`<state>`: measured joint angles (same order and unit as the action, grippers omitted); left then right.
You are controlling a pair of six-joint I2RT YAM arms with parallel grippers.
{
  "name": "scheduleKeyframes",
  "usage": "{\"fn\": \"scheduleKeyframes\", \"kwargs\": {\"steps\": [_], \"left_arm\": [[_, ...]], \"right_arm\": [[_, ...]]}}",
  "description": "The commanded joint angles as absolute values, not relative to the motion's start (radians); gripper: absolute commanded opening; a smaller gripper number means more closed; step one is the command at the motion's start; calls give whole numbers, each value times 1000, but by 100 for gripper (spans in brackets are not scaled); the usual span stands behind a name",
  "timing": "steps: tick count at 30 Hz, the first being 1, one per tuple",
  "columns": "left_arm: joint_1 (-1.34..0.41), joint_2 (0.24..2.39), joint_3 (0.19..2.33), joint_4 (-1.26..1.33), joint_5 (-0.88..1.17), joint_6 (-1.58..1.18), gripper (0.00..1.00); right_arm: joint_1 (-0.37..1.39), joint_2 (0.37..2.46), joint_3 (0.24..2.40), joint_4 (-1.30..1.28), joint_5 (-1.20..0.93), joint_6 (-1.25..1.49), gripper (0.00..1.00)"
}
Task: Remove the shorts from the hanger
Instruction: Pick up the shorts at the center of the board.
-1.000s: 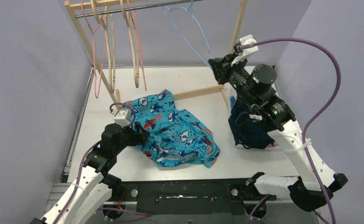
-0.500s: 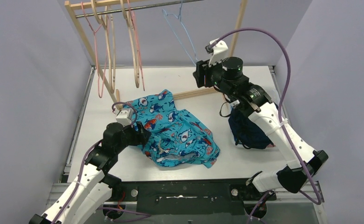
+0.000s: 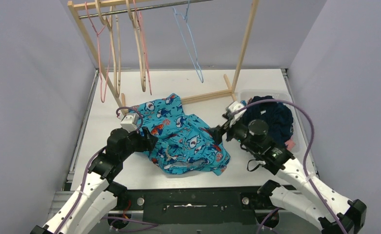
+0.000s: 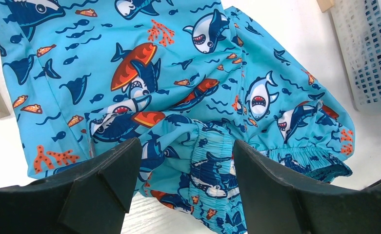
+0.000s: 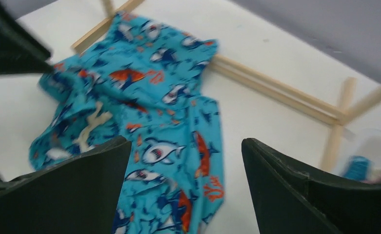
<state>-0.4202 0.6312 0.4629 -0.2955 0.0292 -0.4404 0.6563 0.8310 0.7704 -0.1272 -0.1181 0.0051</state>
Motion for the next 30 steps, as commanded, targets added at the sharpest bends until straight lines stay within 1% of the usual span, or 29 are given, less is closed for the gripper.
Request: {"fn": "scheduleKeyframes", "kwargs": {"steps": [1, 3, 4, 6, 10, 14, 20, 28, 30], "left_arm": [[-428, 624, 506, -245, 18, -433, 68], [-428, 625, 507, -247, 14, -433, 68], [-428, 625, 508, -249, 11, -433, 68], [-429, 623, 508, -251, 5, -432, 68], [-432, 619, 509, -255, -2, -433, 68], [-436, 613, 509, -259, -11, -434, 68], [-439, 609, 509, -260, -15, -434, 68], [-440, 610, 508, -259, -15, -436, 68], [-440, 612, 509, -260, -15, -436, 68]], "right_arm": [[810, 842, 559, 182, -380, -46, 90], [911, 900, 501, 252, -385, -88, 97], [958, 940, 495, 266, -379, -113, 98], [1030, 1056, 510, 272, -381, -163, 99], [1100, 1242, 605, 193, -395, -242, 100], [1129, 1339, 649, 196, -381, -308, 98], [1163, 1430, 706, 184, -324, -383, 98], [1175, 1539, 715, 262, -226, -396, 98], [1173, 1568, 706, 297, -163, -378, 98]]}}
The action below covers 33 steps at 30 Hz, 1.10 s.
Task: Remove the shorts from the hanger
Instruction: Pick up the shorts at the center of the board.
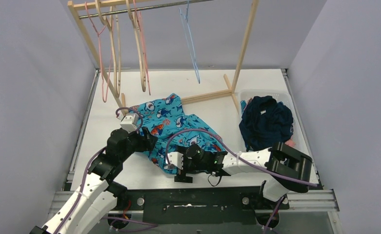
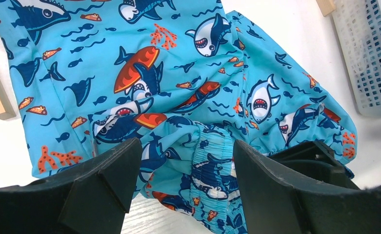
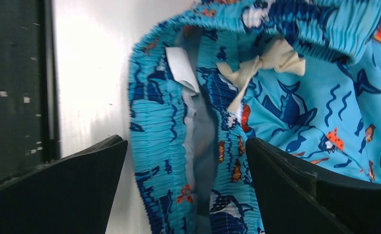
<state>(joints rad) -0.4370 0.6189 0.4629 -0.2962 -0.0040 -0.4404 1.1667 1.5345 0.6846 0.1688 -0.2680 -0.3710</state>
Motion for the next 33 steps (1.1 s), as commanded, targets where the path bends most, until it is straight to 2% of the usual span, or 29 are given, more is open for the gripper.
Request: {"fn": "scheduleKeyframes", "kwargs": {"steps": [1, 7, 10, 19, 23, 25, 26, 30, 33], "left_arm": [[-442, 612, 509, -260, -16, -435, 68], [-443, 610, 509, -260, -16, -436, 68], [-445, 610, 509, -258, -15, -436, 68], [-446, 611, 508, -259, -15, -436, 68], [-449, 613, 508, -259, -14, -436, 68], [-452, 612, 509, -263, -15, -436, 68], [-453, 612, 509, -264, -16, -436, 68], [-457, 609, 508, -262, -19, -436, 68], [-459, 609, 506, -259, -16, -437, 68]], "right_arm": [[1169, 1577, 700, 315, -117, -360, 98], [1062, 1569, 621, 518, -68, -136, 98], [1064, 1583, 626, 513, -61, -132, 98], [1036, 1696, 735, 485, 174, -19, 98], [984, 1780, 844, 304, -40, -40, 100], [969, 1807, 854, 256, -198, -70, 92], [959, 1818, 854, 241, -265, -68, 84], [926, 1842, 846, 187, -395, -37, 35], [928, 1801, 815, 164, -357, -30, 9]]}}
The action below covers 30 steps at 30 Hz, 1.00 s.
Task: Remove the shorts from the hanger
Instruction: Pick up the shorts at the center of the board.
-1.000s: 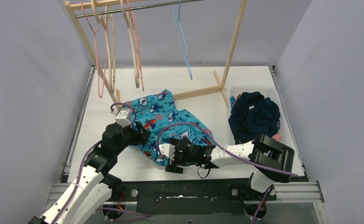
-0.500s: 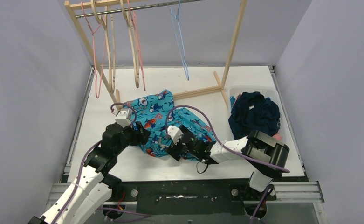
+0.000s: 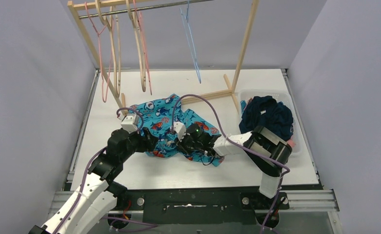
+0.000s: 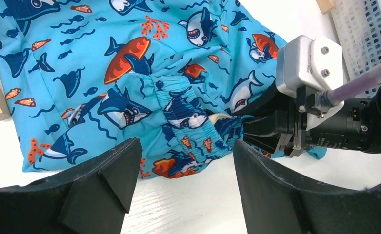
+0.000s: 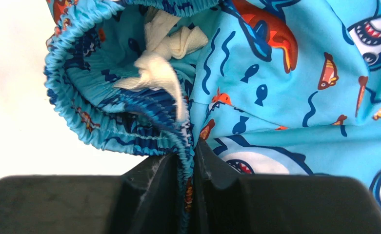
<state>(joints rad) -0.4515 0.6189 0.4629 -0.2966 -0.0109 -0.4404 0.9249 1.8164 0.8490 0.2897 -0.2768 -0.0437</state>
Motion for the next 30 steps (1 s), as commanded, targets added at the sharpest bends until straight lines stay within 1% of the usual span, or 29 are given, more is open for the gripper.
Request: {"fn": "scheduleKeyframes", "kwargs": {"steps": [1, 2, 4, 6, 12, 14, 17, 19, 20, 22, 23, 24, 25, 27, 29, 30], "left_arm": [[-459, 610, 506, -258, -15, -437, 69], [-460, 611, 506, -259, -14, -436, 68], [-460, 612, 507, -259, -13, -436, 68], [-462, 612, 508, -259, -14, -436, 68], [-463, 605, 508, -257, -19, -436, 68], [-463, 601, 506, -254, -18, -436, 68], [-463, 600, 506, -251, -18, -435, 68], [-463, 600, 506, -253, -19, -436, 68], [-463, 599, 506, -253, -21, -436, 68], [-463, 597, 508, -255, -23, -437, 68], [-463, 597, 508, -256, -24, -437, 68], [-462, 596, 506, -256, -26, -437, 68], [-464, 595, 507, -256, -26, -437, 68], [-466, 595, 508, -258, -29, -437, 68], [-468, 594, 509, -262, -31, -437, 68], [-471, 594, 510, -264, -36, -436, 68]], "right_arm": [[928, 1771, 794, 172, -332, -25, 3], [929, 1733, 772, 184, -295, -22, 0], [931, 1635, 717, 218, -228, -12, 0], [939, 1484, 661, 258, -176, -9, 0], [943, 1097, 552, 270, -151, -3, 0], [936, 1019, 547, 254, -140, 12, 0], [931, 972, 551, 264, -31, 82, 0], [930, 996, 566, 286, 35, 143, 4], [927, 1023, 579, 298, 102, 197, 6], [925, 1114, 626, 309, 213, 343, 16], [922, 1169, 666, 290, 246, 419, 15], [917, 1238, 717, 267, 242, 473, 13], [915, 1308, 770, 240, 234, 499, 12], [913, 1451, 907, 149, 243, 556, 15], [908, 1600, 1053, 23, 263, 612, 25], [905, 1652, 1098, -21, 267, 639, 31]]}}
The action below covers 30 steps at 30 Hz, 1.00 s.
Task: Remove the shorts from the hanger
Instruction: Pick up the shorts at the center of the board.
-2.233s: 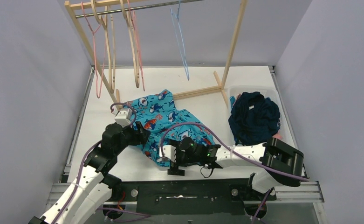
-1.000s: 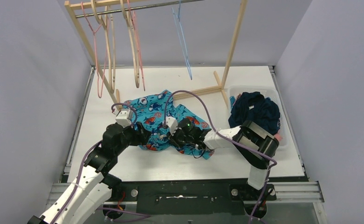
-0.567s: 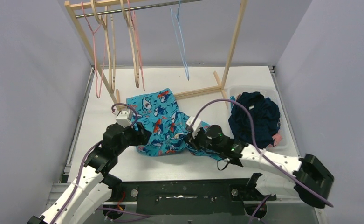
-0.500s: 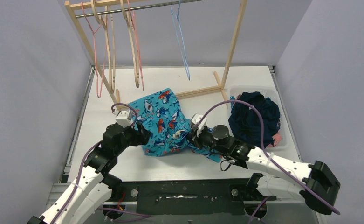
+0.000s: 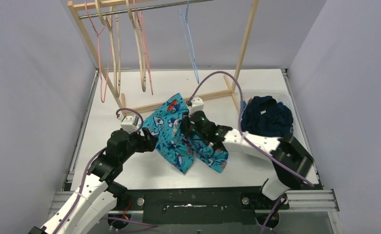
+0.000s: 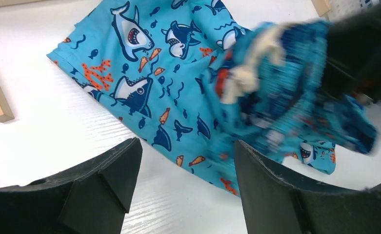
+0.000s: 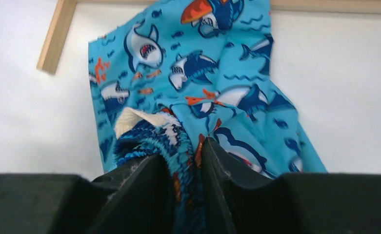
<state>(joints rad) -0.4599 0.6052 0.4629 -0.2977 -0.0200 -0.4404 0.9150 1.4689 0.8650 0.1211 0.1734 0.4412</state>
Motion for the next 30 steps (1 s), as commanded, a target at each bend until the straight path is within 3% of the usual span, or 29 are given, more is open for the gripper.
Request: {"fn": "scheduleKeyframes", "kwargs": {"steps": [1, 4, 7, 17, 20, 23, 28, 30], "left_arm": [[-473, 592, 511, -269, -41, -438, 68], [-481, 586, 509, -270, -47, -440, 68], [-485, 583, 508, -267, -49, -440, 69], [-485, 581, 506, -264, -48, -440, 68], [-486, 582, 509, -268, -47, -440, 68], [-489, 579, 509, -271, -52, -440, 68], [-492, 581, 508, -269, -55, -440, 68], [-494, 585, 508, -270, -55, -440, 68]], "right_arm": [[901, 1697, 1140, -52, 263, 657, 44], [901, 1794, 1210, -119, 279, 698, 72], [900, 1849, 1216, -118, 279, 701, 89], [921, 2016, 1120, -138, 284, 643, 96], [966, 2069, 1130, -286, 432, 666, 84], [1012, 2028, 1051, -346, 573, 760, 61], [993, 1851, 847, -239, 549, 826, 29], [984, 1768, 794, -192, 528, 813, 10]]}}
